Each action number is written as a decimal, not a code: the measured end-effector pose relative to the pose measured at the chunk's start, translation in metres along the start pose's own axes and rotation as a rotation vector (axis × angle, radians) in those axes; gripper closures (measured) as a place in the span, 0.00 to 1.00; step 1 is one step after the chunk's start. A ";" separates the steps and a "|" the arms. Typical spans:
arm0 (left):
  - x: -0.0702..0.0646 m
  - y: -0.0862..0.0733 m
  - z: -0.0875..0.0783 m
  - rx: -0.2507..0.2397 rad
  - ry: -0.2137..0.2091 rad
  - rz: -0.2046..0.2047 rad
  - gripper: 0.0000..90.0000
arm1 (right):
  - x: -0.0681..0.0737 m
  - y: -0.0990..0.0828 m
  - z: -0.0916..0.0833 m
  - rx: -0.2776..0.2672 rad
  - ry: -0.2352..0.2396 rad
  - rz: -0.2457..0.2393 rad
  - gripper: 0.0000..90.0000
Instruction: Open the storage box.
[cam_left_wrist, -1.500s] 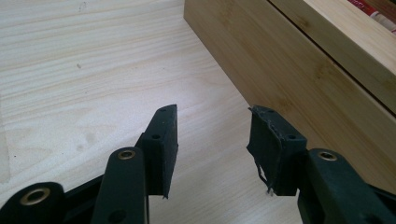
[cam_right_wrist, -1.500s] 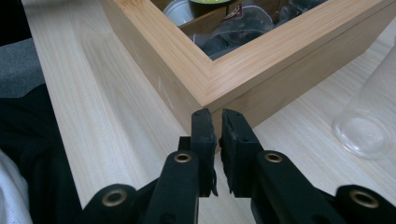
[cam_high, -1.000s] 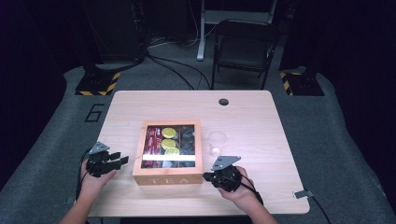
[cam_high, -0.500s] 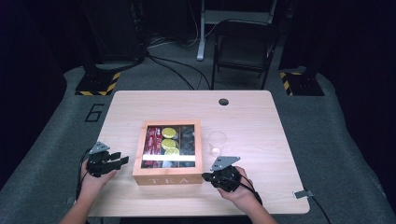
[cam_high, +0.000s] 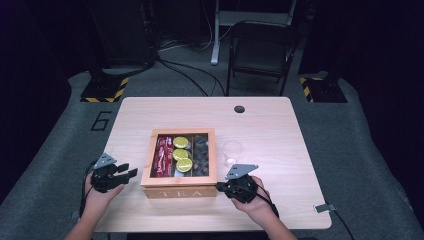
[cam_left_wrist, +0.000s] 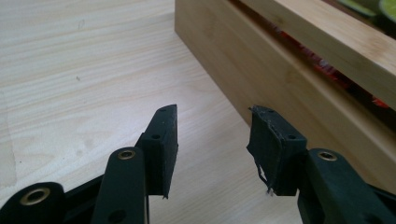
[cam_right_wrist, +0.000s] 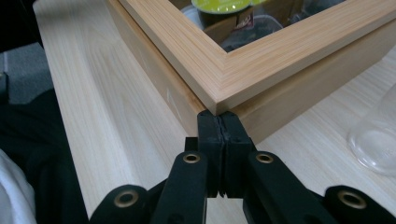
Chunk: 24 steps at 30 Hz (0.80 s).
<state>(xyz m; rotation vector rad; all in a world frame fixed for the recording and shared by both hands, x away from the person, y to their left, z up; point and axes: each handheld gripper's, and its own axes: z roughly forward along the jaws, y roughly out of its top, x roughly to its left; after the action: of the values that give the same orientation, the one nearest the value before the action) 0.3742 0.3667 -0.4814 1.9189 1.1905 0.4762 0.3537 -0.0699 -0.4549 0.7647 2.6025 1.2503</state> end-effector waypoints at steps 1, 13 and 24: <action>-0.002 0.001 -0.001 -0.004 -0.002 0.009 0.58 | 0.000 0.001 0.000 -0.014 0.000 0.013 0.98; -0.022 0.005 -0.019 -0.056 -0.034 0.065 0.58 | -0.003 0.012 0.001 -0.049 0.020 0.024 0.98; -0.041 0.011 -0.020 -0.058 -0.072 0.148 0.58 | -0.003 0.016 -0.003 -0.074 0.016 0.034 0.97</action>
<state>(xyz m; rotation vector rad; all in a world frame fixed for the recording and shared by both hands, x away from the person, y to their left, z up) 0.3470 0.3372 -0.4571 1.9654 0.9825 0.5097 0.3612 -0.0651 -0.4416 0.7919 2.5499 1.3600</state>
